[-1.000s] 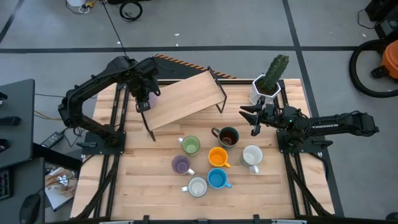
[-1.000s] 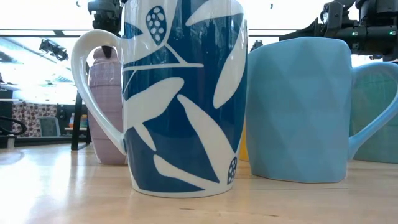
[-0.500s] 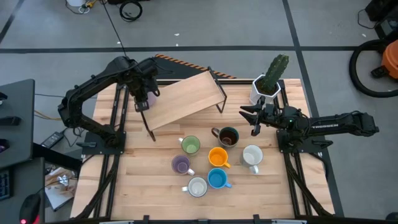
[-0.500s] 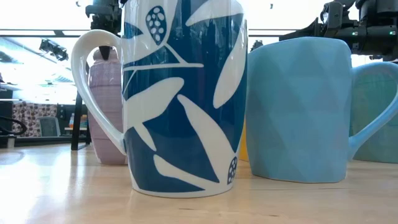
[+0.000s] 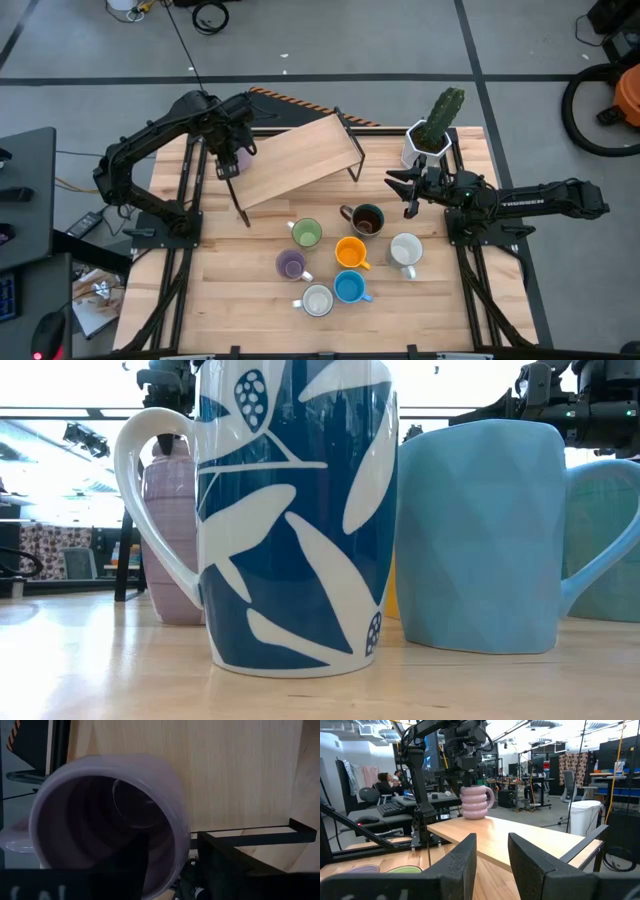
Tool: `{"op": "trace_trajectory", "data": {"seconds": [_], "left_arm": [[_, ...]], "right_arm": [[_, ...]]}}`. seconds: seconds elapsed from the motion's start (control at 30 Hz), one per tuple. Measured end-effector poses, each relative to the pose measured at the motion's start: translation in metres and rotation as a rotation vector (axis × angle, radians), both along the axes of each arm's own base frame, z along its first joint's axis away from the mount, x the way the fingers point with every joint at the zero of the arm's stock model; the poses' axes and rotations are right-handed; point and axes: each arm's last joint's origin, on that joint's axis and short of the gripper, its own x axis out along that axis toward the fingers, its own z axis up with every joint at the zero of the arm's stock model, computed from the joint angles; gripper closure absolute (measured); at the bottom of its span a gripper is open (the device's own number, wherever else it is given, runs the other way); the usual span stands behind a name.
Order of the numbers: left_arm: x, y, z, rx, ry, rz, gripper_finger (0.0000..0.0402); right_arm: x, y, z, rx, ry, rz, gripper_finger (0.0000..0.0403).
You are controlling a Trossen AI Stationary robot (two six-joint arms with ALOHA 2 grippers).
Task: Place coffee mugs
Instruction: Put the bottom purple mug on the shelf, then adjust the blue-green mug on the table
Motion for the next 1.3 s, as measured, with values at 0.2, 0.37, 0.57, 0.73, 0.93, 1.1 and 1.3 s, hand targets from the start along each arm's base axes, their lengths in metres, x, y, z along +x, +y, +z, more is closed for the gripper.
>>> {"op": "trace_trajectory", "data": {"seconds": [0.2, 0.37, 0.57, 0.73, 0.93, 1.1, 1.3], "left_arm": [[-0.001, -0.001, 0.007, 0.033, -0.040, 0.001, 0.0198], [-0.003, -0.002, 0.028, 0.080, -0.103, 0.005, 0.0185], [-0.007, -0.007, 0.065, 0.167, -0.230, 0.002, 0.0184], [-0.008, -0.027, 0.093, 0.237, -0.406, -0.028, 0.0189], [0.003, -0.085, 0.103, 0.221, -0.603, -0.274, 0.0214], [0.000, -0.124, 0.087, 0.158, -0.669, -0.335, 0.0232], [-0.001, -0.155, 0.030, 0.055, -0.721, -0.375, 0.0241]], "right_arm": [[0.000, 0.000, 0.000, 0.000, 0.000, 0.000, 0.0285], [0.000, 0.000, 0.000, 0.000, 0.000, 0.000, 0.0285], [0.000, 0.000, 0.000, 0.000, 0.000, 0.000, 0.0285], [0.000, 0.000, 0.000, 0.000, 0.000, 0.000, 0.0285], [0.000, 0.000, 0.000, -0.005, 0.002, -0.001, 0.0285], [0.000, 0.001, -0.001, 0.003, 0.009, 0.034, 0.0285], [0.008, 0.007, 0.002, -0.005, 0.057, 0.166, 0.0285]]}}
